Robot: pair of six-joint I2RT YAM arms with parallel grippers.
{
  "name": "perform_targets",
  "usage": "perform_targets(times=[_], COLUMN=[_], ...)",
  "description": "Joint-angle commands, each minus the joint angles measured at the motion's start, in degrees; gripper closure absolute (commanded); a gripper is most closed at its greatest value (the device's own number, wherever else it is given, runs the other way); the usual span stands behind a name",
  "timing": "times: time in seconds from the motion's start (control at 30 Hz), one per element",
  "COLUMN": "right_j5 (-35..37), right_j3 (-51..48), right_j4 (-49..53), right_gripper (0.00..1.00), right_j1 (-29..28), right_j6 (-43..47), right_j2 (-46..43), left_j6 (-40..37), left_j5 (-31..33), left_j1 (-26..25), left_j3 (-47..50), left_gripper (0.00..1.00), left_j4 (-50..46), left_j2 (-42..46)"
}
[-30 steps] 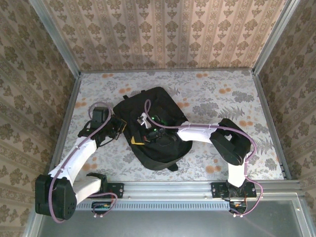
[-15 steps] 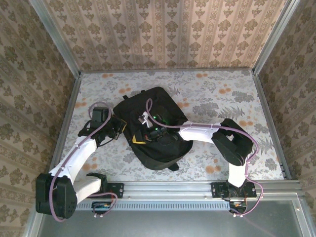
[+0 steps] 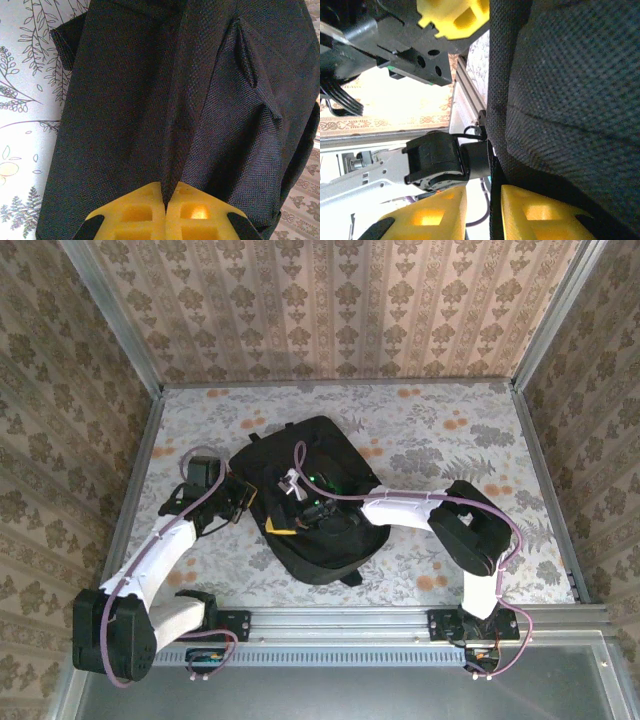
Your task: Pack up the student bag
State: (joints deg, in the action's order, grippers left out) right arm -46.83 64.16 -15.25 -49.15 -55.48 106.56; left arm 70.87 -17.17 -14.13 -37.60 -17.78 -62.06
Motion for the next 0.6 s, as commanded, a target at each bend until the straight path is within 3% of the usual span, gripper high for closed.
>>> perform_targets(times=[0.0,0.23,0.43,0.57], right_j5=[-3.0,-2.9,0.9,1.6], right_j3=[-0.1,-0.6,0.9,1.9], right_j4=[-0.5,2.9,10.7,12.6], right_gripper=[0.73,0.74,0.68,0.72], right_j1=[-0.7,-0.9,-1.3,-1.7], right_j6=[1.0,3.5,9.1,10.5], right_j2=[0.6,-0.5,-0.1,0.0], left_j6=[-1.3,-1.6,-1.6,-1.6], left_j5=[-1.7,-1.6,-1.7,-1.8], left_j1=[0.4,0.8,0.8,0.8], left_j3=[-1.7,-1.6,-1.4,-1.3], left_gripper=[1.00,1.00,1.00,1.00], left_j4=[1.6,1.4,1.5,1.5], left_j2=[-0.3,-0.1,-0.1,0.0])
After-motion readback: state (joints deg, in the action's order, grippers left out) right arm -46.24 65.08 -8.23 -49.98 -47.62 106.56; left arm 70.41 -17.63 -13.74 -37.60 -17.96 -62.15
